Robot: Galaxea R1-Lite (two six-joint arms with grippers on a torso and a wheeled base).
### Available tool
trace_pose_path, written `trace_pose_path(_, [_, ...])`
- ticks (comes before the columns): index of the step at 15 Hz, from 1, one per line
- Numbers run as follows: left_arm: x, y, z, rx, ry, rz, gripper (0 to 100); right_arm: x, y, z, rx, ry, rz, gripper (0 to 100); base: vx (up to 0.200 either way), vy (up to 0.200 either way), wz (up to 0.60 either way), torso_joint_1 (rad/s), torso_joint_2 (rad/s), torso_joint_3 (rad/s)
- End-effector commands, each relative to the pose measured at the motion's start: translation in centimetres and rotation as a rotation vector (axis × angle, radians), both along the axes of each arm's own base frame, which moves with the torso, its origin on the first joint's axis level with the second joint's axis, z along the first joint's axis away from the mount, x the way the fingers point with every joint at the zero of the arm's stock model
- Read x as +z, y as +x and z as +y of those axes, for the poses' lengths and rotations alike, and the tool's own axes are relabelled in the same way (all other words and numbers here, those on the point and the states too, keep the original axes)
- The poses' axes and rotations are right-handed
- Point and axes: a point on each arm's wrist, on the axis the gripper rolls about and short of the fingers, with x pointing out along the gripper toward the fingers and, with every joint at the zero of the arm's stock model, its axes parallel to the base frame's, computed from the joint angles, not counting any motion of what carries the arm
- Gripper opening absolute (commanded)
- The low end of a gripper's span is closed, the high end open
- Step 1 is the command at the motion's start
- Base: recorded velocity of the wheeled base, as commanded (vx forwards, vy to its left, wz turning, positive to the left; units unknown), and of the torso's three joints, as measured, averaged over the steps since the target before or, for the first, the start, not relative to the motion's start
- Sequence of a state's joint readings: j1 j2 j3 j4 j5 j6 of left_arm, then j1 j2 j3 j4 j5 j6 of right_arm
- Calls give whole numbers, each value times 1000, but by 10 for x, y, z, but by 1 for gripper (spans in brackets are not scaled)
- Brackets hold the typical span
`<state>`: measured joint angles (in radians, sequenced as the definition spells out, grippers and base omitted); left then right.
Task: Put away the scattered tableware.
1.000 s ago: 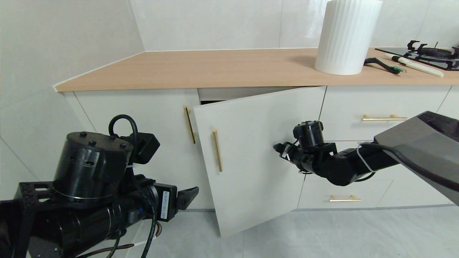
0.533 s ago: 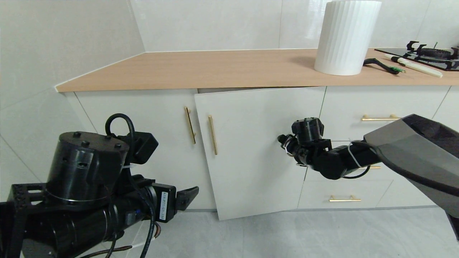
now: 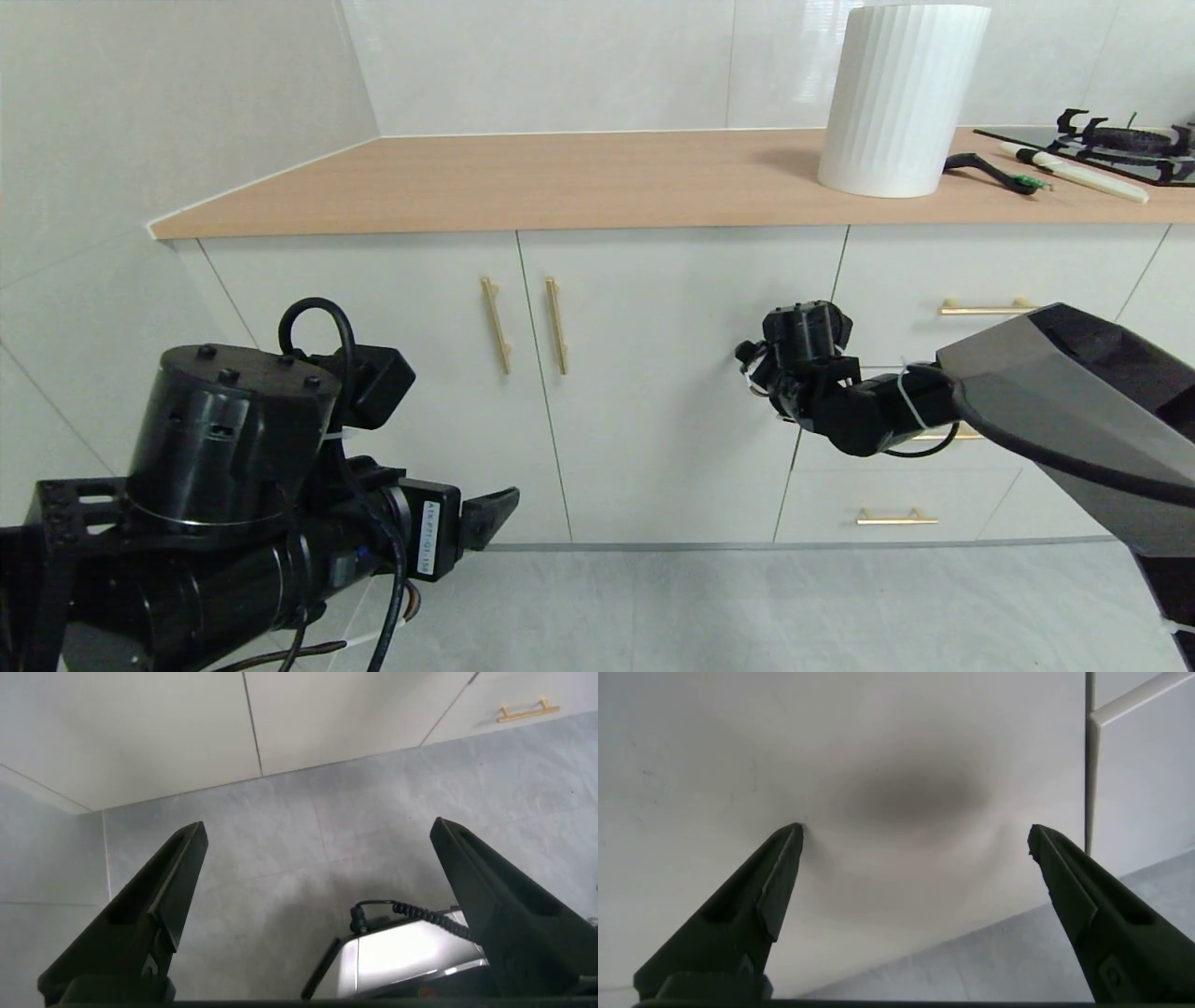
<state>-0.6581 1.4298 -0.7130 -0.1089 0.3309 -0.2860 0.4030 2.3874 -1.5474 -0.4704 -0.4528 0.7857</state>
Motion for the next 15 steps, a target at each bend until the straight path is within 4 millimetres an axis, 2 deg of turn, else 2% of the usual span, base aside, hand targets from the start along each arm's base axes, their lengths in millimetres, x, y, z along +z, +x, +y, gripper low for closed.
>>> trace_pose_path(1, [0, 0, 0, 0, 0, -1, 100, 1, -1, 0, -5, -2, -1, 100, 0, 0, 0, 0, 0, 0])
trace_pose_path(3, [1, 1, 2, 11, -1, -3, 100, 22, -25, 1, 26, -13, 2, 100, 0, 0, 0, 0, 0, 0])
trace_pose_path(4, [3, 2, 7, 31, -11, -12, 100, 45, -50, 4, 69, -40, -17, 100, 0, 0, 0, 0, 0, 0])
trace_pose_path(5, [7, 1, 11, 45, -22, -24, 100, 59, -65, 5, 93, -60, -32, 100, 0, 0, 0, 0, 0, 0])
trace_pose_path(6, [15, -2, 23, 88, -49, -58, 100, 83, -96, 0, 128, -106, -61, 100, 0, 0, 0, 0, 0, 0])
trace_pose_path(8, [28, -15, 43, 146, -94, -120, 100, 106, -138, -24, 135, -163, -113, 100, 0, 0, 0, 0, 0, 0])
trace_pose_path(9, [34, -26, 51, 157, -122, -154, 100, 111, -155, -38, 125, -180, -138, 100, 0, 0, 0, 0, 0, 0])
trace_pose_path(10, [34, -26, 51, 157, -122, -154, 100, 111, -155, -38, 125, -180, -138, 100, 0, 0, 0, 0, 0, 0])
trace_pose_path(11, [28, -60, 71, 174, -150, -195, 100, 109, -196, -82, 85, -326, -135, 100, 0, 0, 0, 0, 0, 0])
trace_pose_path(13, [10, -96, 92, 212, -140, -240, 100, 108, -237, -120, 18, -421, -165, 100, 0, 0, 0, 0, 0, 0])
trace_pose_path(14, [10, -96, 92, 212, -140, -240, 100, 108, -237, -120, 18, -421, -165, 100, 0, 0, 0, 0, 0, 0])
trace_pose_path(15, [-5, -138, 118, 248, -135, -313, 100, 116, -293, -155, -74, -495, -250, 100, 0, 0, 0, 0, 0, 0])
